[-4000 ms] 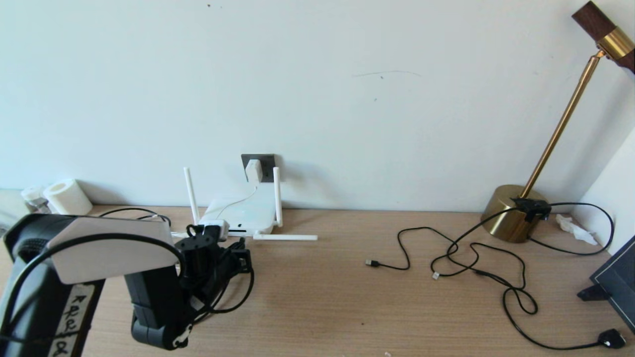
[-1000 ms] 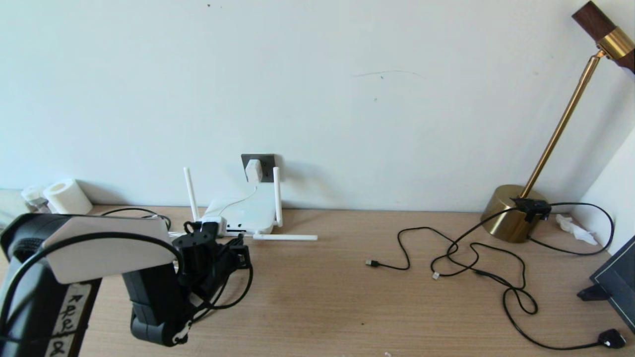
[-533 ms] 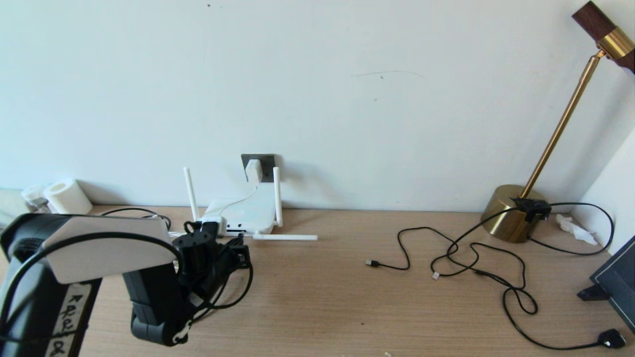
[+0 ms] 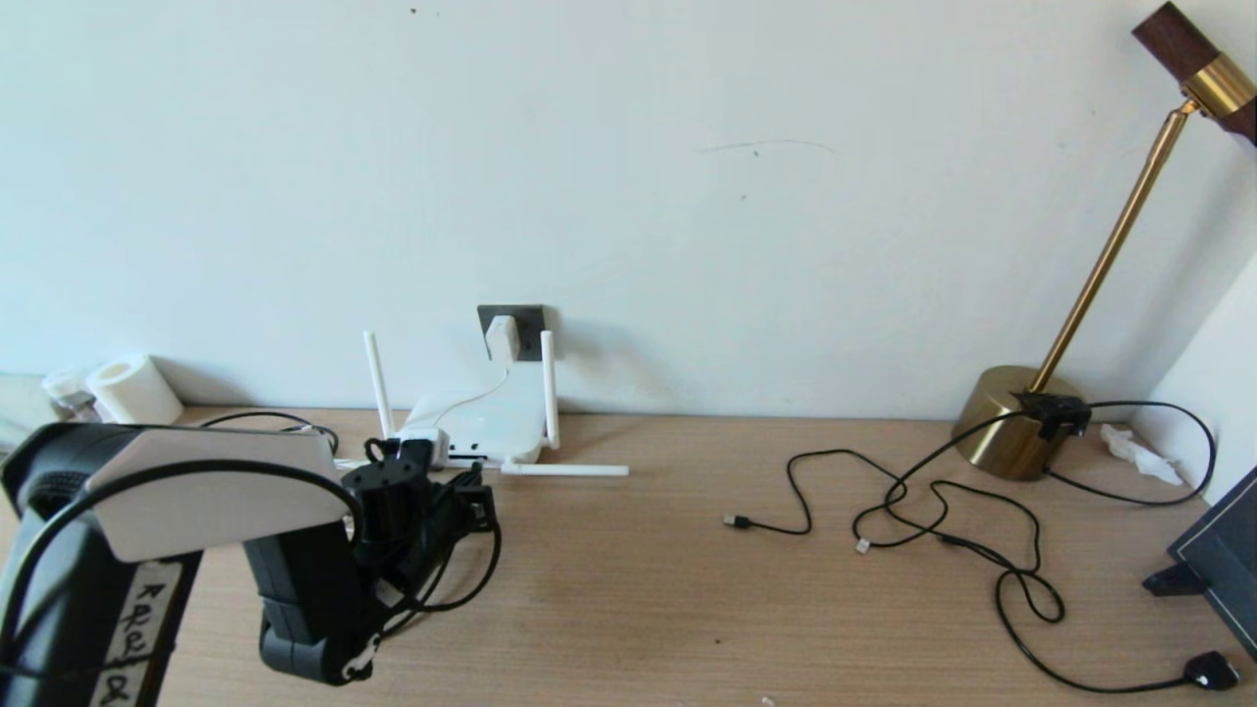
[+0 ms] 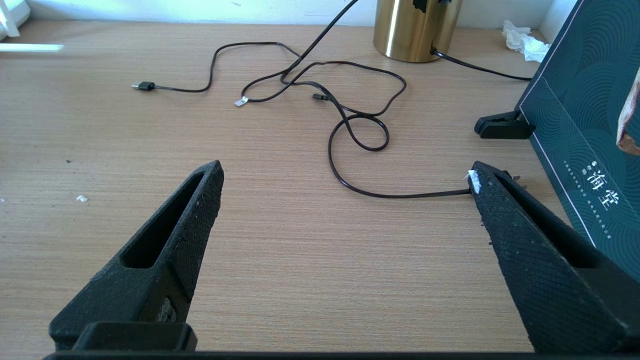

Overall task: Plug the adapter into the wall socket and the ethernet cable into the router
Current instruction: Plug cable into router interface

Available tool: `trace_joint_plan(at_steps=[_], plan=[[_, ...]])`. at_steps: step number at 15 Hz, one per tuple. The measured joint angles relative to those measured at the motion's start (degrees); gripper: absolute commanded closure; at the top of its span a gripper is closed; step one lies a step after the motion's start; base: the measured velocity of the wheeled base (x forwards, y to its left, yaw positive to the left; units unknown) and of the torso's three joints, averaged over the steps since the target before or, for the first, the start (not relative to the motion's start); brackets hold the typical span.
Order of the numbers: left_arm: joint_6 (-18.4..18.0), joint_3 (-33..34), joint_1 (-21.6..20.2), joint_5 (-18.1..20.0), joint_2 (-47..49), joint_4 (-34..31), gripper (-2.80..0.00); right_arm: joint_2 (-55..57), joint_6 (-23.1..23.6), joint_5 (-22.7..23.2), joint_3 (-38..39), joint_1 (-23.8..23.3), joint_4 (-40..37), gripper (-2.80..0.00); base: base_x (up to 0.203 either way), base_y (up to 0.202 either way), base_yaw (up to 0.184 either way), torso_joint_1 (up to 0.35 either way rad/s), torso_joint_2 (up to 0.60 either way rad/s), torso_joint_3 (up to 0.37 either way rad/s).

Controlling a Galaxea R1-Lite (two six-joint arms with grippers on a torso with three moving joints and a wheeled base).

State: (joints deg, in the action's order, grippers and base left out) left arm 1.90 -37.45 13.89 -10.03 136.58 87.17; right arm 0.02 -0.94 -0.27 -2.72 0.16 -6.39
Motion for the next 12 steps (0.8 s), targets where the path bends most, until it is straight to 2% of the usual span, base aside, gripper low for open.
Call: trace_joint_plan(at_steps=[12], plan=[[0.0,0.0,-0.13,0.0,-0.09,0.0,0.0,0.0,-0.02,0.0,0.0,0.0,0.0,-2.8,0.0,0.0,0.0,0.0,0.0,0.0]])
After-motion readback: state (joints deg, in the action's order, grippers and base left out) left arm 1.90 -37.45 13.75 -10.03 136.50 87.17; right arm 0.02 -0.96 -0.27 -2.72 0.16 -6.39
